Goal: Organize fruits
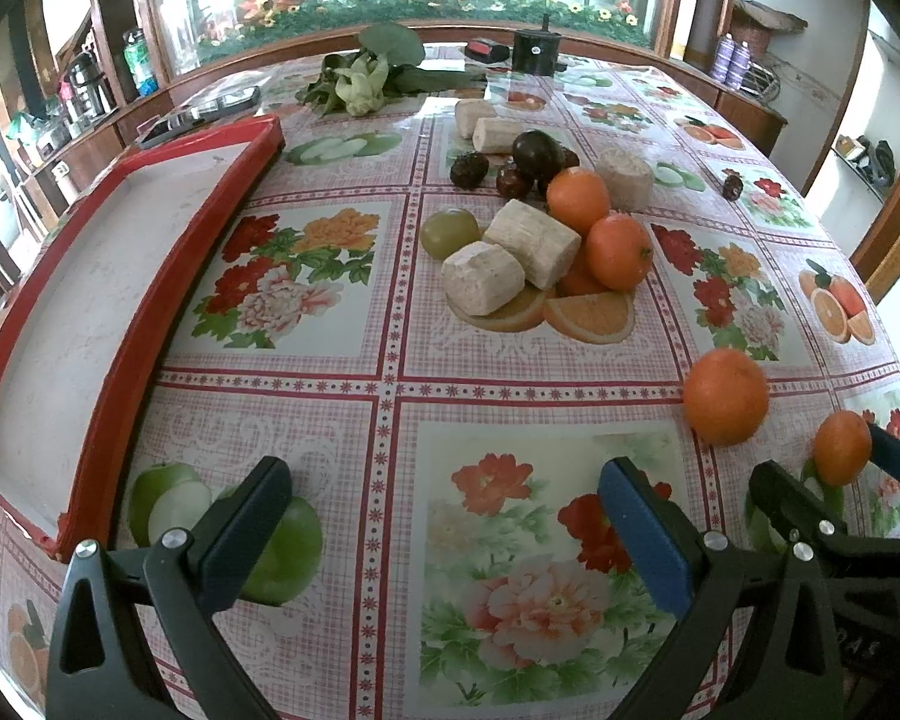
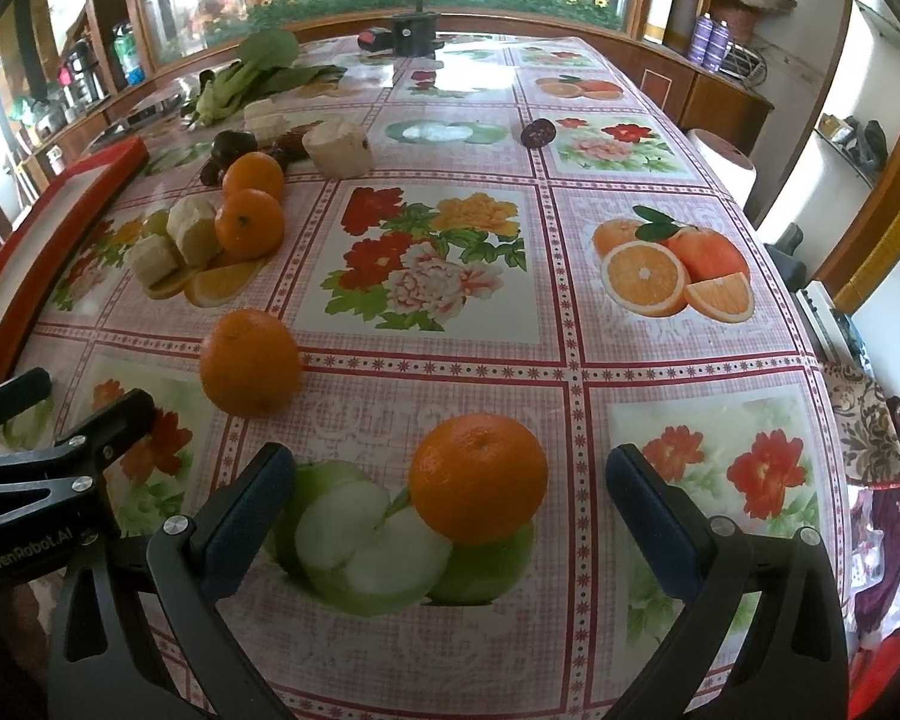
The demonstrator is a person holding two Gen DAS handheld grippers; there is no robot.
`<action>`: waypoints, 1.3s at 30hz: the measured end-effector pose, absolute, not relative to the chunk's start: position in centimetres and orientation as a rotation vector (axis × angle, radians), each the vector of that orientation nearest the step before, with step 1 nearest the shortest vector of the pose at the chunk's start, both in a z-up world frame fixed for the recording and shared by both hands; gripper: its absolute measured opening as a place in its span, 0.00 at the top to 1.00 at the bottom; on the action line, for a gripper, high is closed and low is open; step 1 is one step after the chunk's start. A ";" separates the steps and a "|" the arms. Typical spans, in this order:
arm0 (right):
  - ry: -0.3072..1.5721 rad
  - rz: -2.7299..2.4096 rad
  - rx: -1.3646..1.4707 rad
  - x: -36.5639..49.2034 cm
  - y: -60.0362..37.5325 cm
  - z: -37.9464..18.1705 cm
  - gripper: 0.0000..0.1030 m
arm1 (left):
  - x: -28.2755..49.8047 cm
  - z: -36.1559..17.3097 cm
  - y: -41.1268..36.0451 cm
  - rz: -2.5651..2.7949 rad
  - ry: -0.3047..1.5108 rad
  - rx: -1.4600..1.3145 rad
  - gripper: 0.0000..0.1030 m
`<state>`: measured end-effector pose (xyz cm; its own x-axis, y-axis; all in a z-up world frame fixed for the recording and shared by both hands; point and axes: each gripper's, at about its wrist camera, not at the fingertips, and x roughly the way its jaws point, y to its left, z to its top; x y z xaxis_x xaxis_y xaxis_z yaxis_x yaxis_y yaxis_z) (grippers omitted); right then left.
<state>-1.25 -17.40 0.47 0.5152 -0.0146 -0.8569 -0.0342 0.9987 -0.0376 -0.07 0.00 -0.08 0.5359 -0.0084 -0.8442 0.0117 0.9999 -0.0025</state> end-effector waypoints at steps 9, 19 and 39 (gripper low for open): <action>1.068 0.012 -0.073 -1.4 -17.3 1.3 0.00 | -1.5 0.6 1.8 -0.082 1.017 0.032 0.00; 1.030 0.173 -0.069 0.3 -14.5 3.0 0.00 | -5.7 4.1 4.6 -0.211 0.887 0.110 0.00; 1.055 0.247 -0.133 -0.4 -14.1 2.7 0.66 | -0.7 5.4 3.1 -0.343 0.898 0.061 0.00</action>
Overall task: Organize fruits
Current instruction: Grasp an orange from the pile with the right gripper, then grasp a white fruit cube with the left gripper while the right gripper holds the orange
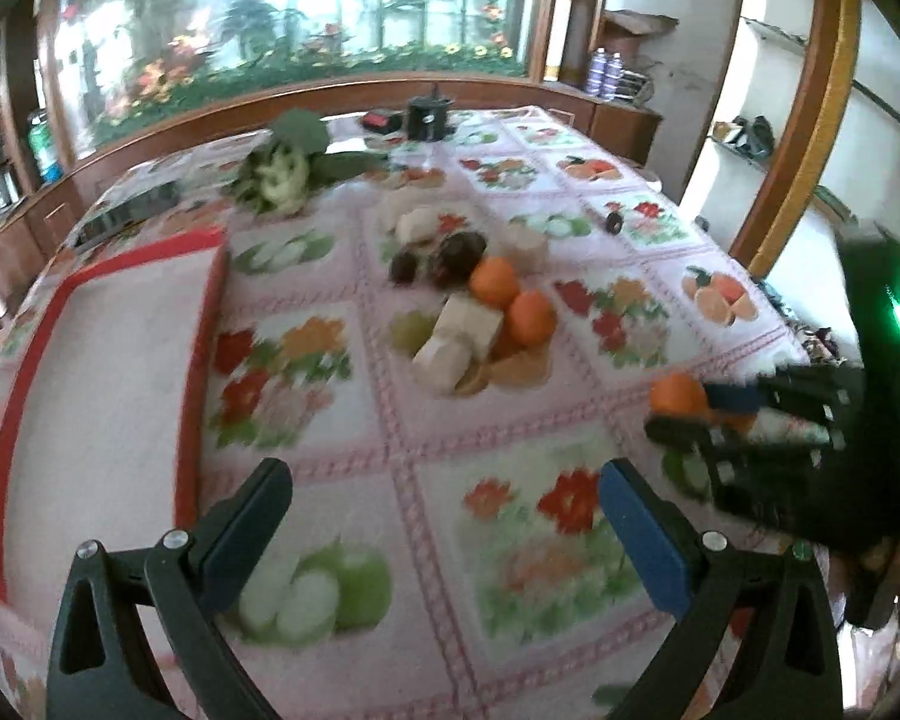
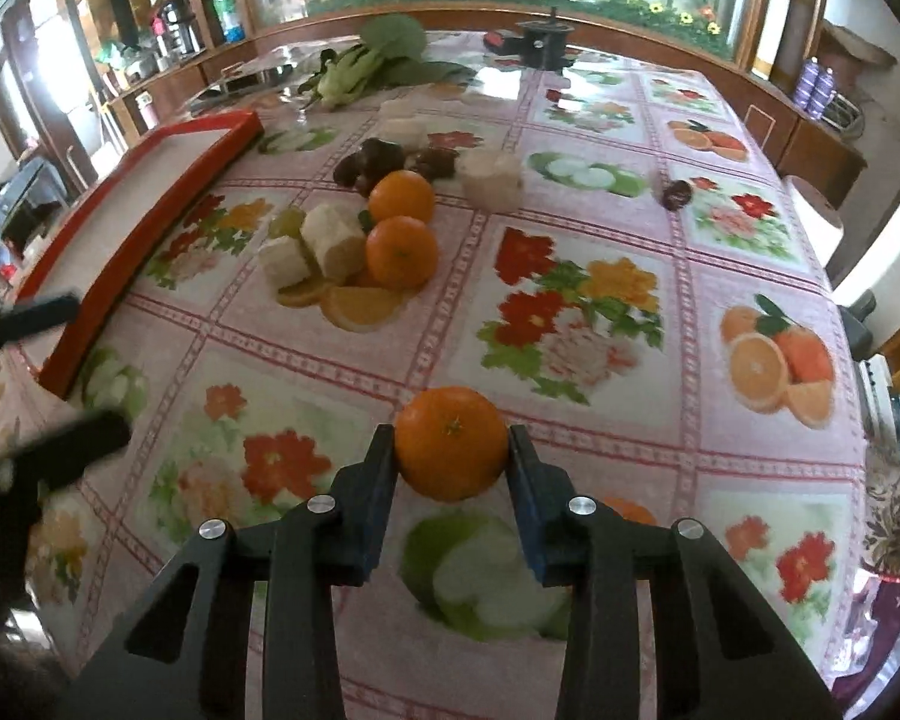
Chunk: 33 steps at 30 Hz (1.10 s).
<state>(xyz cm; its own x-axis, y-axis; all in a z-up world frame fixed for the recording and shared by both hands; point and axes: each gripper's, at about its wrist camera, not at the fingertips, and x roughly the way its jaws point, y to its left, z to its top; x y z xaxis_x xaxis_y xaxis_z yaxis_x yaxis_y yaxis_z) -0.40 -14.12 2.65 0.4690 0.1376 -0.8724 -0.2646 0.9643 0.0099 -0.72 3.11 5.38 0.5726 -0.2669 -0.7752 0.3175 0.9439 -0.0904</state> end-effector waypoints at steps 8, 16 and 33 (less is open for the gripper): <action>1.053 0.259 -0.084 -1.8 -15.3 3.1 0.65 | 4.8 3.4 2.1 -0.408 1.034 0.065 0.21; 1.051 0.283 -0.045 -1.7 -15.8 3.1 0.65 | 6.7 1.8 1.5 -0.381 1.076 0.063 0.29; 1.052 0.265 -0.028 -1.8 -15.7 3.1 0.65 | 5.8 1.4 2.1 -0.389 1.055 -0.026 0.66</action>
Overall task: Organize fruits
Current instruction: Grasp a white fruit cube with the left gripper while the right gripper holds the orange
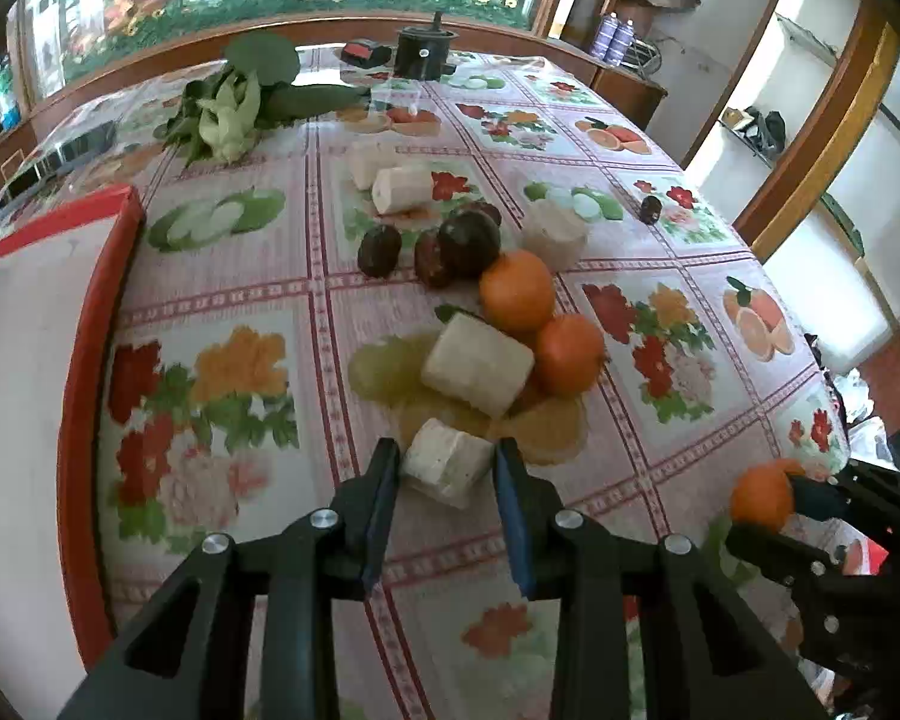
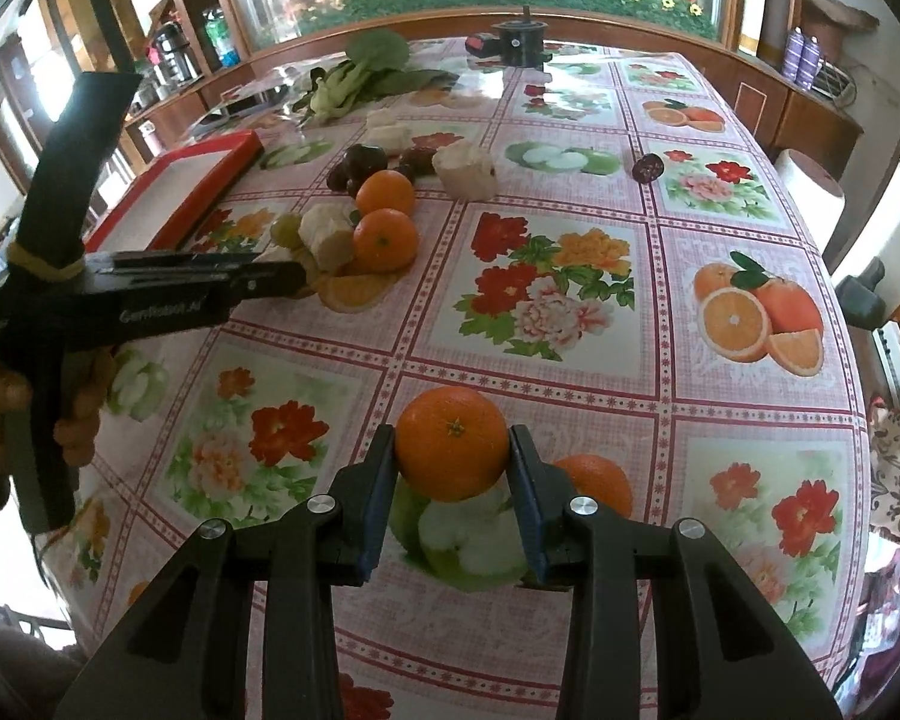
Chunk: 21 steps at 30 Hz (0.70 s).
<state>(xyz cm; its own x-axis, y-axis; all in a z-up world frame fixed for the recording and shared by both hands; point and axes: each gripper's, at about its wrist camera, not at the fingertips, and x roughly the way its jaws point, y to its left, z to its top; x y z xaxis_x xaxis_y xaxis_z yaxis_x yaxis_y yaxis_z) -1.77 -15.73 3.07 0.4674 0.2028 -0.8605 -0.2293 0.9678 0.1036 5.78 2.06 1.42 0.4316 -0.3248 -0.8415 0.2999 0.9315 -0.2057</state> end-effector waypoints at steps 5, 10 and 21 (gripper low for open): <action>1.045 0.243 -0.021 -2.1 -15.7 3.0 0.65 | 3.2 1.5 2.0 -0.411 1.063 -0.055 0.66; 1.052 0.233 -0.035 -2.4 -14.8 2.8 0.65 | 0.6 1.7 2.2 -0.410 1.062 -0.074 0.66; 1.045 0.290 -0.067 -2.0 -10.0 3.4 0.65 | -1.9 4.0 6.2 -0.332 0.984 -0.116 0.66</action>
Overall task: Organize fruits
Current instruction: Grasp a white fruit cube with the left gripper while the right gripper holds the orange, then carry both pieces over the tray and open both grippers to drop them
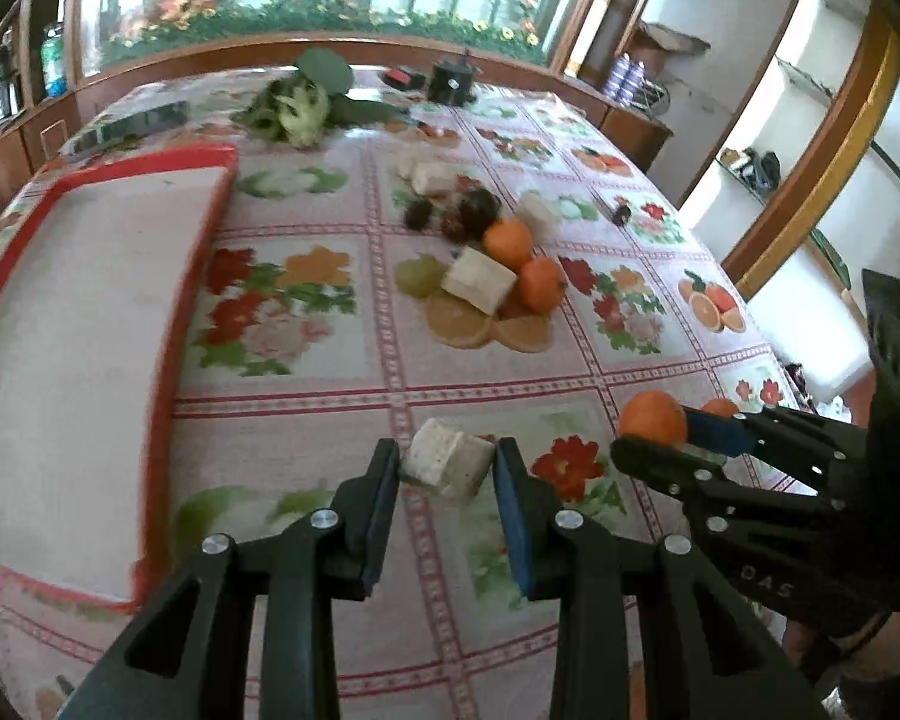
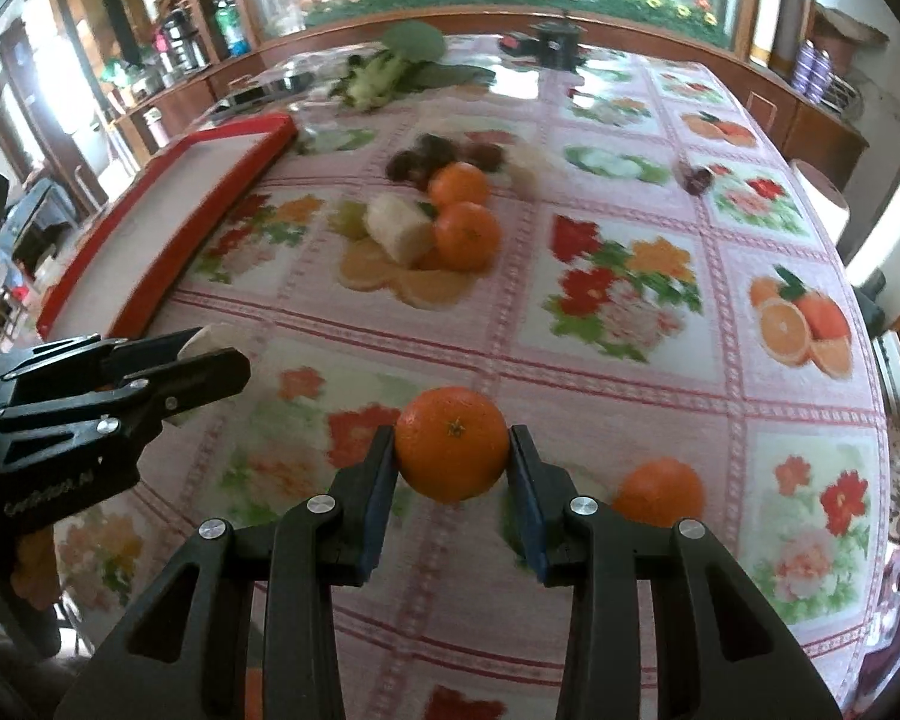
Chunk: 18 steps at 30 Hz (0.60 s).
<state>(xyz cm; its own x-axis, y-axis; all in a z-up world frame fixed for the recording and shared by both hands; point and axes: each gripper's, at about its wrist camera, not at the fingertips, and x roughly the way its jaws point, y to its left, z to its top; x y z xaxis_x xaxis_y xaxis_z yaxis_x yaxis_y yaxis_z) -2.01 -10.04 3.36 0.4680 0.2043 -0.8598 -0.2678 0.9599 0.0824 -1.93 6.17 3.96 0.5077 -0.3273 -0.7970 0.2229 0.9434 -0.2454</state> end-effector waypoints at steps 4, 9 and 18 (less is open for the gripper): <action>1.031 0.340 -0.087 -1.5 -7.4 4.0 0.65 | -2.2 4.6 8.5 -0.292 0.964 -0.156 0.66; 1.021 0.420 -0.107 -0.5 -3.5 4.7 0.65 | -2.6 5.2 12.1 -0.208 0.937 -0.192 0.66; 1.002 0.560 -0.133 1.5 3.5 5.9 0.65 | -2.9 5.6 18.7 -0.044 0.906 -0.236 0.66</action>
<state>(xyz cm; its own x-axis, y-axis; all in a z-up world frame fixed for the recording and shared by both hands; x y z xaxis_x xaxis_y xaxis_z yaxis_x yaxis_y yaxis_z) 1.53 3.55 5.86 0.4114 0.3839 -0.8267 -0.5032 0.8519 0.1452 -2.89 18.70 5.59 0.6175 -0.1373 -0.7745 -0.0616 0.9732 -0.2217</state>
